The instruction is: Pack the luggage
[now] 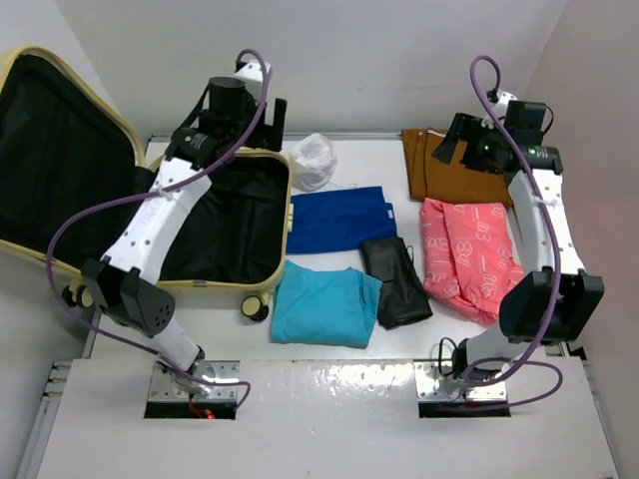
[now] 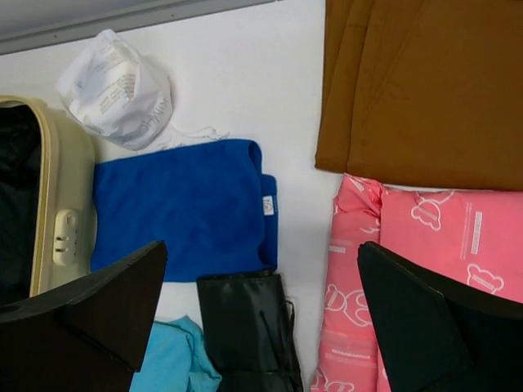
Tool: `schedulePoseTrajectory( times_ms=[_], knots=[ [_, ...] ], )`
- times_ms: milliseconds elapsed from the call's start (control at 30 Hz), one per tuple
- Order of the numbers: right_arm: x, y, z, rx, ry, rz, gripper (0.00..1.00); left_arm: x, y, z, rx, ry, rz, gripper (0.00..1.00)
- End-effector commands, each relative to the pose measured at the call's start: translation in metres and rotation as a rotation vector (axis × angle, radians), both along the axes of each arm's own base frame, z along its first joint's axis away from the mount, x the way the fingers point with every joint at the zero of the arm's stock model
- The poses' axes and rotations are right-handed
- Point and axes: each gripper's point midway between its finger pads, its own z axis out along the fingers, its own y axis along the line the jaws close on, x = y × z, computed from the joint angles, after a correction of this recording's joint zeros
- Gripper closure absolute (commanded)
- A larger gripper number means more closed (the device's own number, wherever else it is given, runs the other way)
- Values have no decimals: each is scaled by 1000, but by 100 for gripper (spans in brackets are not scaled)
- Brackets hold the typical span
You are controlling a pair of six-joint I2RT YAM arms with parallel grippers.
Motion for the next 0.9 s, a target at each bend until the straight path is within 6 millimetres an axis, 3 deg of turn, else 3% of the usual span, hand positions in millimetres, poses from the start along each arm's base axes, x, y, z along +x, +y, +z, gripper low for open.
schedulePoseTrajectory(
  times_ms=[0,33,67,100,200,300,467,667,867],
  knots=[
    [-10,-3,9,-14,-25,-8,0,15,-35,7,-77,-11,-83,0],
    [-12,-3,9,-16,-25,-8,0,19,-43,2,-75,1,-118,5],
    [-13,-3,9,-9,-24,-15,0,29,-51,-17,-71,41,-138,6],
    [-13,-4,9,-20,-29,-9,0,36,-59,-12,-104,31,-174,8],
    [-17,-6,7,-37,-22,-9,0,67,-74,-32,-161,75,-169,19],
    [-18,-7,6,-48,-27,-16,0,84,-100,-51,-143,88,-216,25],
    [-20,-11,0,-73,-18,-19,0,107,-121,-76,-89,86,-216,27],
    [-19,-15,-7,-103,-9,-17,0,119,-138,-115,-55,123,-201,29],
    [-16,-18,-12,-118,-1,-22,0,135,-136,-155,-10,157,-159,29]
  ],
)
